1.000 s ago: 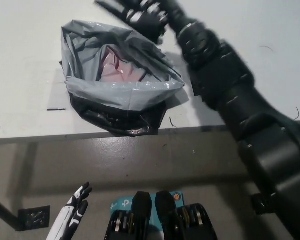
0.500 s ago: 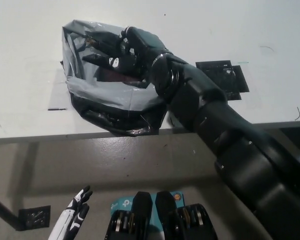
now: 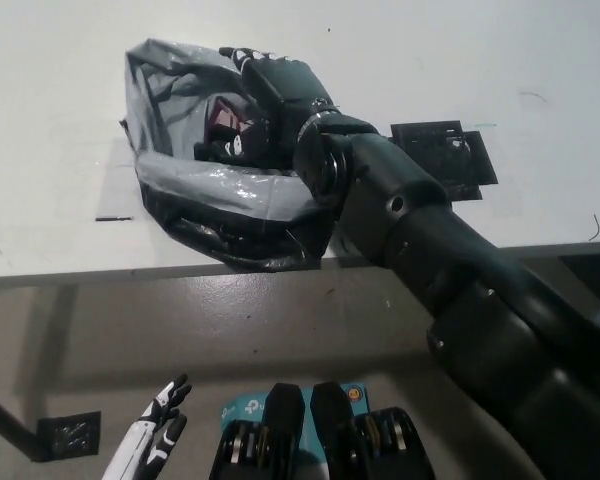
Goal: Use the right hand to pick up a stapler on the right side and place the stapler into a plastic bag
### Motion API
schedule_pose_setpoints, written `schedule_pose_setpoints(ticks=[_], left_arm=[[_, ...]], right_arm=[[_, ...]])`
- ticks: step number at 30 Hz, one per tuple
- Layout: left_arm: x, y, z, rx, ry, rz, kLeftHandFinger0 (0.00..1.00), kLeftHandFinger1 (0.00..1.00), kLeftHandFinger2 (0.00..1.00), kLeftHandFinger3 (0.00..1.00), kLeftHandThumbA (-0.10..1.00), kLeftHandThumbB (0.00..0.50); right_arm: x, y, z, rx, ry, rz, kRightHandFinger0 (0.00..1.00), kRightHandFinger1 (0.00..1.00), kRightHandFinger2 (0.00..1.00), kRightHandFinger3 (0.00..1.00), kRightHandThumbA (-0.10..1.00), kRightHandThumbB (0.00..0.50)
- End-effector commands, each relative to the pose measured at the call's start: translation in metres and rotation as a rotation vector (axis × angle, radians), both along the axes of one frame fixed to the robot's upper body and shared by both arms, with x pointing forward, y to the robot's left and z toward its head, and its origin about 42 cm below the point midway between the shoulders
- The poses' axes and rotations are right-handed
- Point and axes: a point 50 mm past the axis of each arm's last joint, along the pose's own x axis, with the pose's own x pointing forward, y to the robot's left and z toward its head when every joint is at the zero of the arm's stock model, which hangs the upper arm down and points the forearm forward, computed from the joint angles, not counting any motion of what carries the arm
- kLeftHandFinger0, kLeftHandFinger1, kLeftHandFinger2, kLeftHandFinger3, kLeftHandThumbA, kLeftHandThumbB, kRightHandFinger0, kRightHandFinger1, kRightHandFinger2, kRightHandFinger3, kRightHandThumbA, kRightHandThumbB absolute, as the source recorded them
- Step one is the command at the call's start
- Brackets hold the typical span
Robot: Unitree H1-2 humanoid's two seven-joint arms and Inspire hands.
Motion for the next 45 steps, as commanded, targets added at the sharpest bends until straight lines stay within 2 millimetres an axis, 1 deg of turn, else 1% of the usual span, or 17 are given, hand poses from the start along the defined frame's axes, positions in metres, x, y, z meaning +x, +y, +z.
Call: schedule_pose_setpoints(ticks=[1,6,8,11,14,15,16,17,20,22,26,29,30,37,40,41,45], left_arm=[[-0.001,0.001,0.008,0.015,-0.049,-0.011,1.0,1.0,1.0,1.0,1.0,0.499],[0.009,0.004,0.015,0.008,-0.086,-0.009,1.0,1.0,1.0,1.0,1.0,0.471],[0.023,0.004,0.021,0.003,-0.097,0.001,1.0,1.0,1.0,1.0,1.0,0.49],[0.037,0.003,0.029,-0.003,-0.117,0.011,1.0,1.0,1.0,1.0,1.0,0.498],[0.049,0.003,0.037,-0.067,-0.142,0.023,1.0,1.0,1.0,1.0,1.0,0.497],[0.051,0.003,0.039,-0.08,-0.152,0.026,1.0,1.0,1.0,1.0,1.0,0.498],[0.053,0.002,0.04,-0.088,-0.17,0.033,1.0,1.0,1.0,1.0,1.0,0.491],[0.054,0.002,0.04,-0.088,-0.186,0.043,1.0,1.0,1.0,1.0,1.0,0.498],[0.052,0.003,0.04,-0.088,-0.188,0.046,1.0,1.0,1.0,1.0,1.0,0.5],[0.057,0.0,0.045,-0.118,-0.184,0.046,1.0,1.0,1.0,1.0,1.0,0.5],[0.071,-0.002,0.053,-0.147,-0.193,0.042,1.0,1.0,1.0,1.0,1.0,0.5],[0.077,-0.001,0.055,-0.149,-0.2,0.047,1.0,1.0,1.0,1.0,1.0,0.5],[0.077,-0.001,0.055,-0.149,-0.2,0.047,1.0,1.0,1.0,1.0,1.0,0.5],[0.067,-0.005,0.046,-0.168,-0.168,0.035,1.0,1.0,1.0,1.0,1.0,0.5],[0.069,-0.007,0.047,-0.158,-0.17,0.029,1.0,1.0,1.0,1.0,1.0,0.5],[0.069,-0.007,0.048,-0.148,-0.178,0.02,1.0,1.0,1.0,1.0,1.0,0.489],[0.064,-0.007,0.046,-0.145,-0.167,0.006,1.0,1.0,1.0,1.0,1.0,0.5]], right_arm=[[0.004,0.01,0.064,0.07,-0.194,0.095,1.0,1.0,1.0,1.0,1.0,0.5],[0.009,-0.023,0.145,0.282,-0.336,0.173,1.0,1.0,1.0,1.0,0.94,0.457],[0.002,-0.064,0.202,0.475,-0.431,0.195,1.0,1.0,1.0,1.0,0.9,0.412],[-0.018,-0.113,0.249,0.622,-0.504,0.231,1.0,1.0,1.0,1.0,0.93,0.424],[-0.053,-0.162,0.269,0.674,-0.588,0.236,1.0,1.0,1.0,1.0,0.94,0.425],[-0.062,-0.172,0.27,0.678,-0.607,0.236,1.0,1.0,1.0,1.0,1.0,0.485],[-0.075,-0.187,0.266,0.7,-0.62,0.248,1.0,1.0,1.0,1.0,1.0,0.426],[-0.099,-0.208,0.25,0.73,-0.632,0.26,1.0,1.0,1.0,1.0,0.95,0.43],[-0.128,-0.227,0.225,0.733,-0.651,0.255,1.0,1.0,1.0,1.0,0.98,0.416],[-0.182,-0.245,0.174,0.786,-0.712,0.297,1.0,1.0,1.0,1.0,1.0,0.37],[-0.256,-0.239,0.104,0.864,-0.751,0.372,1.0,1.0,1.0,1.0,1.0,0.36],[-0.292,-0.22,0.044,0.906,-0.719,0.358,1.0,1.0,1.0,1.0,1.0,0.278],[-0.292,-0.22,0.044,0.906,-0.719,0.358,1.0,1.0,1.0,1.0,1.0,0.272],[-0.305,-0.204,-0.066,0.917,-0.447,0.172,1.0,1.0,1.0,1.0,1.0,0.289],[-0.297,-0.2,-0.082,0.958,-0.385,0.147,1.0,1.0,1.0,1.0,1.0,0.308],[-0.288,-0.197,-0.093,0.982,-0.33,0.108,1.0,1.0,1.0,1.0,1.0,0.345],[-0.269,-0.199,-0.134,0.974,-0.217,-0.014,1.0,1.0,1.0,1.0,1.0,0.364]])
